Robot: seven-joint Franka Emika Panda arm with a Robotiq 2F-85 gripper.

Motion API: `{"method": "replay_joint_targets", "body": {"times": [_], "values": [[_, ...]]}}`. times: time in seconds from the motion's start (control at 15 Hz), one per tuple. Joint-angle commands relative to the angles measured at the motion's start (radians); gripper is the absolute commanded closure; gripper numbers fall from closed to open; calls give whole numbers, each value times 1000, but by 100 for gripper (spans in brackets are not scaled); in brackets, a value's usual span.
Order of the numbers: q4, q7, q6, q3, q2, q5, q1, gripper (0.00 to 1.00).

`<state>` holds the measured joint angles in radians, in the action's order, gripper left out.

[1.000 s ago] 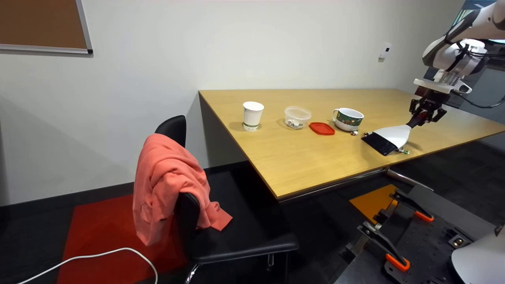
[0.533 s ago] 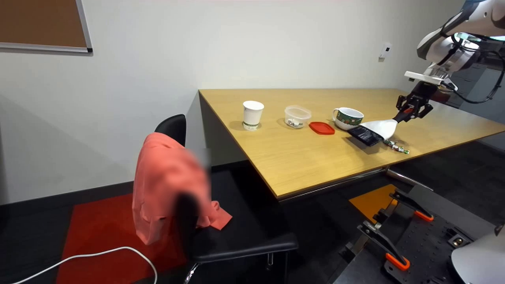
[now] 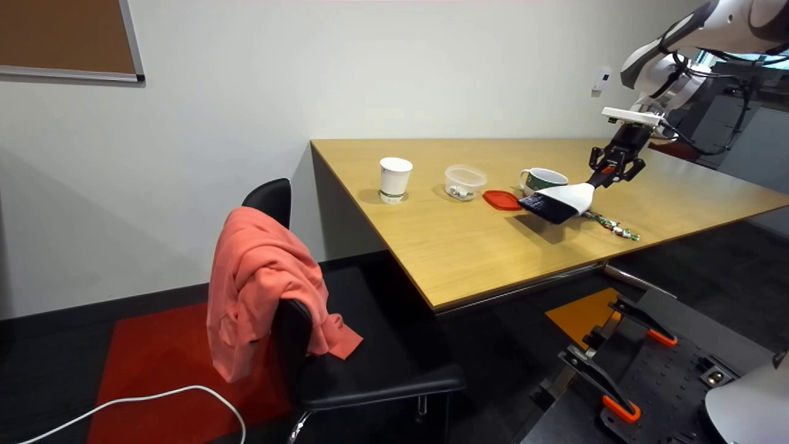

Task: Use the hand broom to sweep the sweets to the right

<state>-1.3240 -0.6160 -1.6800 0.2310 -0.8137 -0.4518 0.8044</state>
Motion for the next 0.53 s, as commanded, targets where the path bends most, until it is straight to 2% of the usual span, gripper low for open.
{"method": "replay_joint_targets", "body": {"times": [0.0, 0.27, 0.47], "values": [[-151, 6, -91, -25, 76, -41, -53, 86], [-333, 39, -258, -31, 125, -142, -132, 86], [-478, 97, -410, -33, 161, -261, -186, 86]]}}
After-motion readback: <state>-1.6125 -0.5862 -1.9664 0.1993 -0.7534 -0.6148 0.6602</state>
